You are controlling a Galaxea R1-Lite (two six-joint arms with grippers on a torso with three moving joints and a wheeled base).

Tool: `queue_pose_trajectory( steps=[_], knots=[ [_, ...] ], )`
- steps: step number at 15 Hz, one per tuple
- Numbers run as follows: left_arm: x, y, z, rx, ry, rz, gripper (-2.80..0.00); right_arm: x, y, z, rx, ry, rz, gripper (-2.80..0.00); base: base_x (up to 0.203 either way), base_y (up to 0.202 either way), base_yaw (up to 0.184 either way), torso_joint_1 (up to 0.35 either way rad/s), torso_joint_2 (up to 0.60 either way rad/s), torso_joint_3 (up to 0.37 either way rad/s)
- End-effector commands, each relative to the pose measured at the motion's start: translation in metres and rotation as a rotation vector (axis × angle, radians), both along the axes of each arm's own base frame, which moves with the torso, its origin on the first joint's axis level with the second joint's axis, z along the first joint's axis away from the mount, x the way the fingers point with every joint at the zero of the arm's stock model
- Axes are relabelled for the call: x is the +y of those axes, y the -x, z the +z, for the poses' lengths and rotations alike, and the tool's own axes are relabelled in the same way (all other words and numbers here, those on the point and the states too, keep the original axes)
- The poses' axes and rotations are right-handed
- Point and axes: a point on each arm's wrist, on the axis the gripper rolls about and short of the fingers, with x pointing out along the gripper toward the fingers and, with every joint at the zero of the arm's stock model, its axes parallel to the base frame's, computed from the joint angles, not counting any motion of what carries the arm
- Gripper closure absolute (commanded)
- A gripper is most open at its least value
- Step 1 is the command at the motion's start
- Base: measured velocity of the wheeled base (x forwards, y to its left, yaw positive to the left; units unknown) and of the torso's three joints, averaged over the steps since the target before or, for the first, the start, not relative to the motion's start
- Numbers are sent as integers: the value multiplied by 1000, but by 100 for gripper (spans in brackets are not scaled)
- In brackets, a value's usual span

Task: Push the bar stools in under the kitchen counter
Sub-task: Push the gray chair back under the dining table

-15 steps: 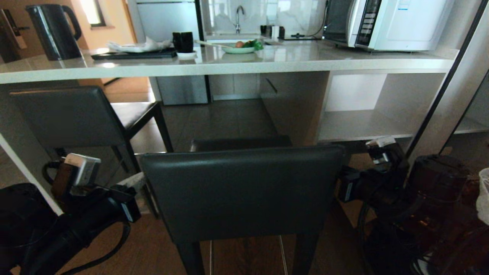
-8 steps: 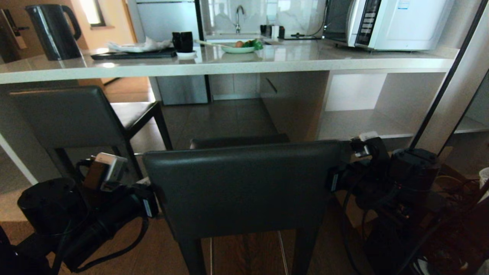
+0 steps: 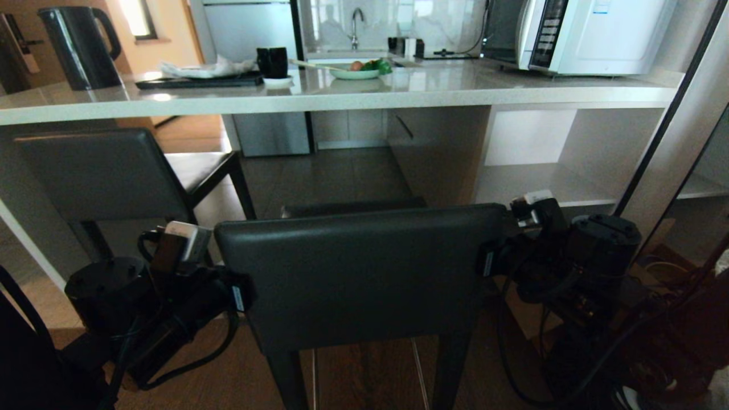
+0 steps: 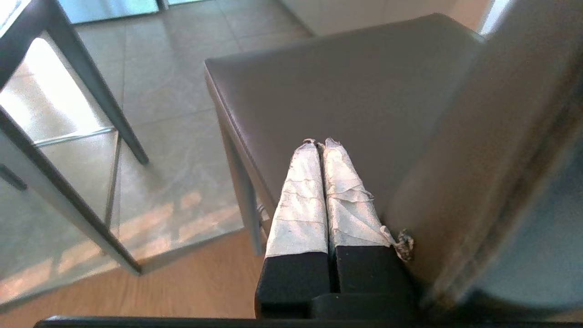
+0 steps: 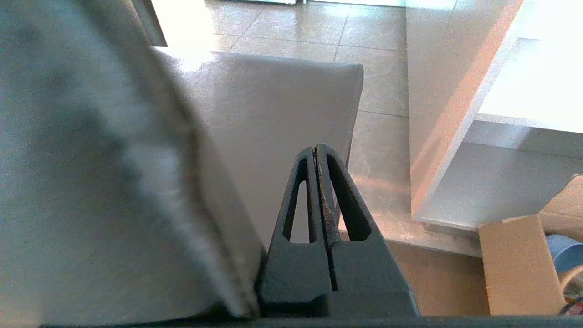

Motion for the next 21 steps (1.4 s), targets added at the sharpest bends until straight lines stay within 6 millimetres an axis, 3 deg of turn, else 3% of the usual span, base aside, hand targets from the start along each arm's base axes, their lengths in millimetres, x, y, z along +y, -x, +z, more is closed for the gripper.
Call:
queue_pose_trajectory(
  steps=[1,4,7,12,15,21],
  knots=[
    [0,-9,0,-17,-5,10,0,8,6,2,-10,-4,21,0,0,0,0,0,0,0],
    [3,-43,-5,-54,-45,53,0,13,12,4,-16,2,38,0,0,0,0,0,0,0],
    [0,-59,-1,-98,-41,51,0,16,12,5,-31,26,47,0,0,0,0,0,0,0],
    [3,-40,-2,-64,-52,46,0,17,-12,3,-37,26,13,0,0,0,0,0,0,0],
    [9,-43,0,-75,-50,71,0,16,-31,13,-46,22,-13,0,0,0,0,0,0,0],
    [11,-45,-1,-72,-51,77,0,18,-35,16,-41,26,-13,0,0,0,0,0,0,0]
  ],
)
